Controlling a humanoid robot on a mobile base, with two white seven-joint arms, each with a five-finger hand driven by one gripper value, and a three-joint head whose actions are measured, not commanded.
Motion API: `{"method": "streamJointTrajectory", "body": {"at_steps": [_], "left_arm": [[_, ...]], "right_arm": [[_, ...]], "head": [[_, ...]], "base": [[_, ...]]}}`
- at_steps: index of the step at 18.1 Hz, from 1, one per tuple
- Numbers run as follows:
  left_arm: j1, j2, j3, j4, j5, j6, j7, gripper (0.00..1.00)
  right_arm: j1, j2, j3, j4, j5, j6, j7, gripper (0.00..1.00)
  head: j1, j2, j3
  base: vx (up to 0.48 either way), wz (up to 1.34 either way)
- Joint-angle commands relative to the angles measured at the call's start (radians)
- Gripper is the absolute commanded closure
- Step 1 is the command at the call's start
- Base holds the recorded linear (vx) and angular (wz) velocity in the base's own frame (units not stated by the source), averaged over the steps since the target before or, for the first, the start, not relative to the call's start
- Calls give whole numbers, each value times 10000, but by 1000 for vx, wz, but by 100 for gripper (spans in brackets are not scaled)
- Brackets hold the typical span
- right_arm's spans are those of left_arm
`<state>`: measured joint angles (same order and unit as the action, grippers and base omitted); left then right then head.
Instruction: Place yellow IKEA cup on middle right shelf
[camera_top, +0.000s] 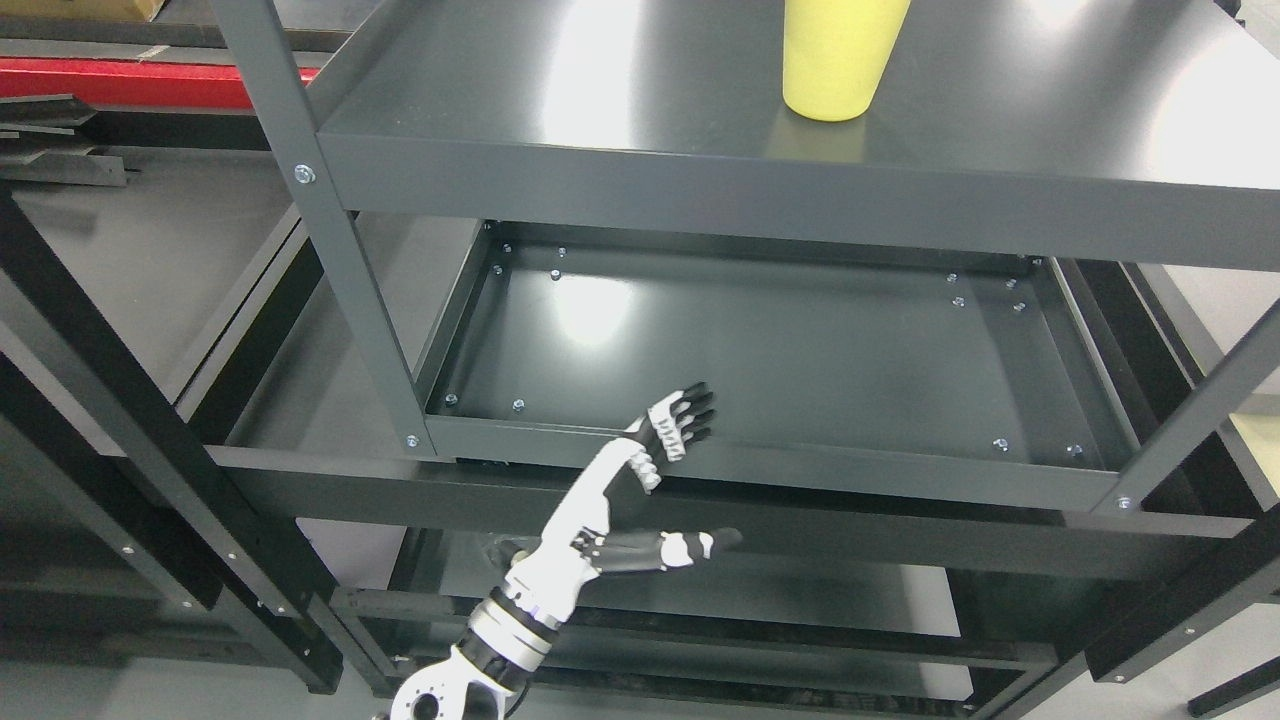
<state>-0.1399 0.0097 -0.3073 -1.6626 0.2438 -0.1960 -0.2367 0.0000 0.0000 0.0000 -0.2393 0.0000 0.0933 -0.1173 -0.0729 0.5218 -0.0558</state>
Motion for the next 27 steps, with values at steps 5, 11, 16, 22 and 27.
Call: {"method": "streamJointTrajectory", "body": {"at_steps": [5, 11, 16, 22, 27], "left_arm": [[785, 78, 1570, -1030, -489, 88, 864, 2], [816, 78, 1615, -1076, -2115, 195, 895, 2], [832, 78, 2228, -1122, -2131, 886, 972, 2], [694, 78, 2244, -1138, -2116, 579, 849, 2], [709, 78, 2091, -1122, -2116, 548, 833, 2]], "right_arm": [[138, -175, 168, 0, -245, 3, 7, 1], [138, -175, 168, 0, -245, 3, 7, 1], [138, -175, 168, 0, -245, 3, 7, 1], [138, -175, 168, 0, -245, 3, 7, 1], [138, -175, 168, 0, -245, 3, 7, 1]], "head": [[0, 0, 0], [0, 0, 0], [0, 0, 0], [0, 0, 0], [0, 0, 0]], "base": [[0, 0], [0, 0], [0, 0], [0, 0], [0, 0]]}}
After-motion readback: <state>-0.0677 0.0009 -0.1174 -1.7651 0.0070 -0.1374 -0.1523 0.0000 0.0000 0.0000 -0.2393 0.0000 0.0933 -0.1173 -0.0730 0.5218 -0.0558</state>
